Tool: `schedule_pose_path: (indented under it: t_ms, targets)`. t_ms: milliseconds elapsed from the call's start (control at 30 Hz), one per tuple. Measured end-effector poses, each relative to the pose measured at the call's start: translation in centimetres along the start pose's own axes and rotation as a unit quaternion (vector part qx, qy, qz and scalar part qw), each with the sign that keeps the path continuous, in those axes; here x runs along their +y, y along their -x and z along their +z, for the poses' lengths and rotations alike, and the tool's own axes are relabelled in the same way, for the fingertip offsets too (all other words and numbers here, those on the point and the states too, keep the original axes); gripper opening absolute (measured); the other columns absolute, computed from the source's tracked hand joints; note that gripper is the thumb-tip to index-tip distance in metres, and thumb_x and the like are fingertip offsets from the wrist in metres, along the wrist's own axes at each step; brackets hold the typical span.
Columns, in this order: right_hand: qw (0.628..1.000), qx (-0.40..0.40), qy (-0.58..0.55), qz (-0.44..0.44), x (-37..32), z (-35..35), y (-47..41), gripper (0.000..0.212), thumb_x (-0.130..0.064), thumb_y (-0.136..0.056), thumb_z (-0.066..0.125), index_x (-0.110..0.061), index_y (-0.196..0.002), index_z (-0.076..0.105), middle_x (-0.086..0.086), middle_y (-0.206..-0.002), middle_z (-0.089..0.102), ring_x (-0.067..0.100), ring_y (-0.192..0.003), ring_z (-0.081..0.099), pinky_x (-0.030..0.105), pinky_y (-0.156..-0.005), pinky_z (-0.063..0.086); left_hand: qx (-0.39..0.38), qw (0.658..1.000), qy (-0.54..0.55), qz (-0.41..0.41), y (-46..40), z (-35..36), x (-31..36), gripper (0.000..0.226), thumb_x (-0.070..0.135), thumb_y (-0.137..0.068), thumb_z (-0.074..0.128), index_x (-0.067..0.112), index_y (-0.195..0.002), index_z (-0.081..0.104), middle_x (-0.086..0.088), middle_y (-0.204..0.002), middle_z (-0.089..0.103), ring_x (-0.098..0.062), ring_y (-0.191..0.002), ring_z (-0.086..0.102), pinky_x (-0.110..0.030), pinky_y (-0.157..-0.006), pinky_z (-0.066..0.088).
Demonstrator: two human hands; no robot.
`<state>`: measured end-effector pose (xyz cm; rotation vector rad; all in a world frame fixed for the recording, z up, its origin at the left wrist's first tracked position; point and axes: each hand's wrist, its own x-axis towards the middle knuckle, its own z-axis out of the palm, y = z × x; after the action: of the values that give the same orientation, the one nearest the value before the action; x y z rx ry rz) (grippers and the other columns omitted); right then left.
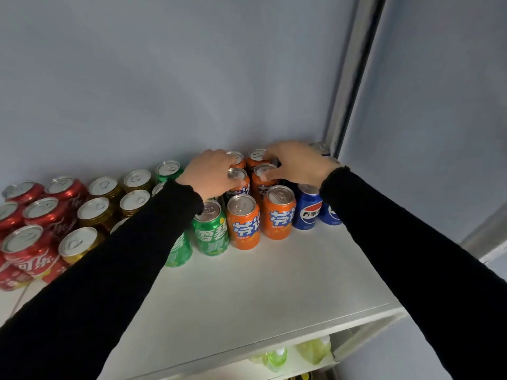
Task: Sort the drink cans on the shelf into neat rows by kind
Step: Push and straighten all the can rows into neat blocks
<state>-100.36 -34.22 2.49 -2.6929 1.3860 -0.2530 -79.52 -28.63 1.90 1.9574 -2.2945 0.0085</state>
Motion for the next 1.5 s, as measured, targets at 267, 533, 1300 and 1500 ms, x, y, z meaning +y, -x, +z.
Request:
schedule_pose_path:
  t_ms: [267, 533, 1300, 1500]
  targets:
    - [0.996, -0.040, -0.009, -0.083, 1.9, 0.5, -1.1, 0.040, -0.037, -0.089, 0.067, -0.023, -0.127, 0.065, 0.006, -0.121, 0.066, 0.027, -0.108, 0.060, 0.042, -0.092, 0.049, -0.029, 0.999, 0.018, -0.028, -0.7, -0.2, 0.7, 0.043, 0.044, -0.087, 0.069, 0.022, -0.123, 0.064, -0.003, -0.115, 0.065, -0.025, -0.103, 0.059, -0.032, -0.078, 0.040]
    - [0.995, -0.040, -0.024, -0.083, 2.4, 0.7, -1.1, 0.043, -0.038, -0.090, 0.068, -0.023, -0.130, 0.063, 0.004, -0.124, 0.065, 0.025, -0.111, 0.059, 0.043, -0.094, 0.048, -0.064, 0.997, 0.021, -0.028, -0.9, -0.4, 0.2, 0.051, 0.044, -0.087, 0.071, 0.024, -0.133, 0.061, -0.002, -0.125, 0.063, -0.018, -0.102, 0.055, -0.032, -0.085, 0.042]
    - [0.998, -0.038, 0.038, -0.022, 1.9, 1.0, -7.8, 0.036, -0.038, -0.091, 0.065, -0.010, -0.112, 0.071, 0.010, -0.106, 0.071, 0.029, -0.095, 0.064, 0.041, -0.083, 0.054, -0.042, 0.998, 0.009, -0.043, -6.4, 0.5, -2.3, 0.044, 0.040, -0.092, 0.064, 0.015, -0.128, 0.065, -0.010, -0.125, 0.064, -0.028, -0.117, 0.055, -0.038, -0.097, 0.041]
    - [0.997, -0.056, 0.047, -0.033, 2.1, 0.9, -7.6, 0.036, -0.034, -0.092, 0.064, -0.013, -0.122, 0.068, 0.008, -0.116, 0.070, 0.028, -0.102, 0.064, 0.043, -0.090, 0.054, -0.050, 0.998, 0.015, -0.039, -6.4, 0.5, -2.7, 0.052, 0.037, -0.094, 0.064, 0.016, -0.141, 0.056, -0.010, -0.139, 0.057, -0.028, -0.127, 0.050, -0.038, -0.104, 0.037]
